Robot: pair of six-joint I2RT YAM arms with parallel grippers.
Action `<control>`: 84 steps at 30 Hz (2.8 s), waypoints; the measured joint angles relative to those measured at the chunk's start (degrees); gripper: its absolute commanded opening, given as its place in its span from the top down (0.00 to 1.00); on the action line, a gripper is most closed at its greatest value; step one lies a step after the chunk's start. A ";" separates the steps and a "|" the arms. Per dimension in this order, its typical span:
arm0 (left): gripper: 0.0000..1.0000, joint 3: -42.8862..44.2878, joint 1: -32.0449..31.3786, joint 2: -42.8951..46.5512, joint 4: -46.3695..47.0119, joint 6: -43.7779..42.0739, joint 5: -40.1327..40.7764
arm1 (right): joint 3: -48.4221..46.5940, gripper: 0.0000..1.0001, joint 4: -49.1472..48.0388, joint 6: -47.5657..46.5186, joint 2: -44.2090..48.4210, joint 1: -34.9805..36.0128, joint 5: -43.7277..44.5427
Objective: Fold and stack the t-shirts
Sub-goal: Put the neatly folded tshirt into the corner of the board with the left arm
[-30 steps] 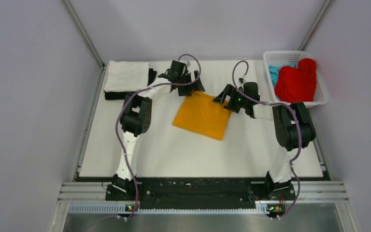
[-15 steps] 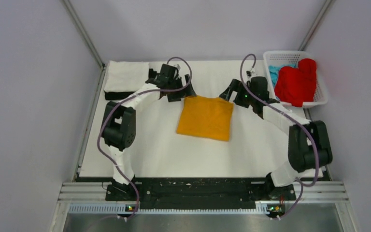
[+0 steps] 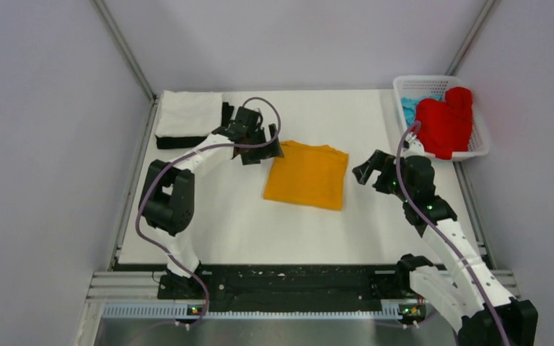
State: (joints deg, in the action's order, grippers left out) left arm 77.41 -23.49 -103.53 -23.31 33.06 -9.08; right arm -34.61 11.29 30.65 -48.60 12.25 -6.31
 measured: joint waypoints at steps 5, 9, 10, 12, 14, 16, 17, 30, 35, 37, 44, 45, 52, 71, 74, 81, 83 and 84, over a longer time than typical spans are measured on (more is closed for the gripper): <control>0.20 -0.15 -1.66 -4.59 -1.64 0.07 1.25 | 0.90 0.01 5.09 0.39 6.47 0.00 0.72; 0.31 1.25 -2.75 -8.68 -2.62 0.02 2.03 | 0.90 0.01 7.30 0.44 10.12 0.00 1.38; 0.31 1.66 -3.15 -9.90 -2.86 -0.02 2.54 | 0.90 0.01 7.80 0.44 10.51 0.00 1.57; 0.33 3.19 -3.82 -10.64 -3.34 0.02 3.37 | 0.90 0.01 8.94 0.39 10.99 0.00 1.97; 0.39 3.48 -4.72 -11.26 -3.34 0.02 4.17 | 0.92 0.01 9.75 0.37 11.10 0.00 2.19; 0.49 4.02 -5.92 -11.61 -3.50 0.11 5.25 | 0.96 0.01 10.23 0.35 11.13 0.00 2.38; 0.55 4.13 -6.88 -11.93 -3.52 0.26 5.79 | 0.98 0.01 10.71 0.28 11.13 0.00 2.47; 1.00 26.84 -16.33 -25.09 -20.13 0.50 29.07 | 1.88 0.01 13.88 -1.11 14.51 0.00 7.23; 1.00 28.13 -15.45 -25.66 -21.68 -8.98 42.93 | 1.99 0.01 15.21 -1.25 16.37 0.00 8.98; 1.00 28.13 -14.05 -25.66 -20.55 -14.03 47.28 | 2.01 0.01 15.41 -1.42 16.57 0.00 9.44; 1.00 28.20 -7.02 -25.62 -11.45 -32.79 55.56 | 2.01 0.01 15.85 -1.70 16.68 0.00 11.65; 1.00 28.28 -5.86 -25.62 -9.88 -35.26 56.08 | 2.03 0.01 15.85 -1.73 16.65 0.00 11.93; 1.00 35.67 1.27 -25.62 -4.24 -47.34 56.68 | 2.84 0.01 15.80 -1.81 16.31 0.00 12.74; 1.00 48.92 5.05 -24.33 2.32 -61.72 55.39 | 3.13 0.01 15.76 -2.10 15.04 0.00 15.65; 1.00 49.99 5.62 -23.93 2.34 -62.23 55.04 | 3.13 0.01 15.76 -2.10 15.04 0.00 15.82; 1.00 50.01 6.80 -23.61 2.01 -62.58 54.93 | 3.13 0.01 15.76 -1.99 14.75 0.00 17.14; 1.00 50.01 7.41 -23.61 1.84 -62.12 54.66 | 3.13 0.01 15.78 -1.97 14.67 0.00 17.42; 1.00 50.01 7.91 -23.61 1.77 -61.72 54.25 | 3.13 0.01 15.80 -1.97 14.67 0.00 17.51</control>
State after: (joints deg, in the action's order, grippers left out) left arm 127.42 -15.57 -127.13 -21.54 -28.67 45.17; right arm -31.48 27.09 28.69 -33.93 12.25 11.20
